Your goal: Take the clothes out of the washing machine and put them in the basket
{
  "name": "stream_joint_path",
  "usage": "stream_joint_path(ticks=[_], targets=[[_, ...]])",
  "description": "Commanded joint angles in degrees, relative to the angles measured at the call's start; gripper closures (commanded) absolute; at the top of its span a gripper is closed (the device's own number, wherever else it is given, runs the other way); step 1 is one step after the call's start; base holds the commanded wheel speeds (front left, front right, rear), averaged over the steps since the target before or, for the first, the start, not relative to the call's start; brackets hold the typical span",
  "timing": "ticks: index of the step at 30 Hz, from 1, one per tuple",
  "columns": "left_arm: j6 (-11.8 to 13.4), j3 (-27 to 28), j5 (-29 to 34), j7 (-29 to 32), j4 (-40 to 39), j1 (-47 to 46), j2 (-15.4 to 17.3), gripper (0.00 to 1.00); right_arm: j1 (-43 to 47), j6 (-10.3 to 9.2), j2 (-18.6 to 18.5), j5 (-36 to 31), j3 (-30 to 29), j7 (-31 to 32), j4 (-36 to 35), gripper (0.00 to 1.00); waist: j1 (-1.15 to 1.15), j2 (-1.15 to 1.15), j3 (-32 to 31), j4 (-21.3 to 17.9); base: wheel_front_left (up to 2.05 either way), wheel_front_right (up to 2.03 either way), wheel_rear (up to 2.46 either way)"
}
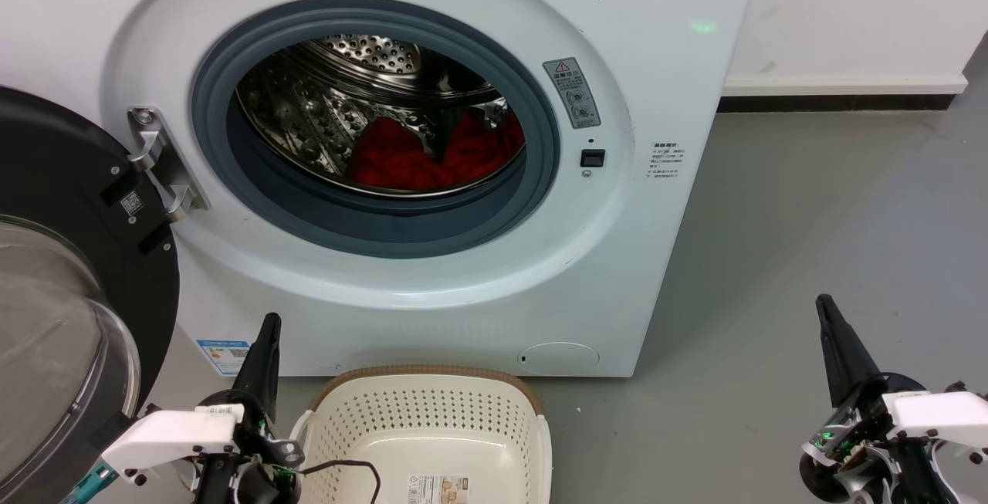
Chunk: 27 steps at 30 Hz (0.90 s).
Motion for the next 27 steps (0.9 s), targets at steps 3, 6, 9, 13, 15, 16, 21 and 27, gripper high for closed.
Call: stream_joint_path(ticks=[3,6,9,13,15,16,21,27], targets=[[-0.12,0.16,0.01,0.11,-0.04,-0.30,-0.08,1.00,-0.67,-0.02,0.20,-0.25,0.03,-0.01,0.08,1.00,0.00,0.00,0.00,0.00,0.00,0.00,0.00],[-0.12,0.16,0.01,0.11,-0.04,-0.30,-0.08,1.00,-0.67,-0.02,0.20,-0.25,0.03,0.00,0.08,1.00,0.00,0.00,0.00,0.00,0.00,0.00,0.00],[-0.12,0.16,0.01,0.11,-0.04,-0.30,-0.08,1.00,-0.67,-0.02,0.19,-0.25,0.03,0.00,0.08,1.00,0.00,0.00,0.00,0.00,0.00,0.00,0.00],[-0.12,0.16,0.01,0.11,-0.04,-0.30,-0.08,1.00,-0.67,-0.02,0.19,-0.25,0.04,-0.01,0.08,1.00,0.00,0.00,0.00,0.00,0.00,0.00,0.00],[-0.12,0.16,0.01,0.11,-0.04,-0.30,-0.08,1.00,-0.67,-0.02,0.19,-0.25,0.04,0.00,0.08,1.00,0.00,0.00,0.00,0.00,0.00,0.00,0.00],[-0.12,0.16,0.01,0.11,-0.04,-0.30,-0.08,1.00,-0.67,-0.02,0.19,-0.25,0.04,-0.01,0.08,1.00,0.00,0.00,0.00,0.00,0.00,0.00,0.00],[0.00,0.00,0.02,-0.02,-0.01,0.00,0.00,1.00,0.00,0.00,0.01,-0.02,0.00,-0.02,-0.01,1.00,0.00,0.00,0.00,0.00,0.00,0.00,0.00],[0.01,-0.47,0.42,-0.86,1.28,1.44,-0.13,0.00,1.34,-0.01,0.05,-0.58,0.64,-0.83,1.06,0.00,0.00,0.00,0.03,-0.01,0.00,0.00,0.00]])
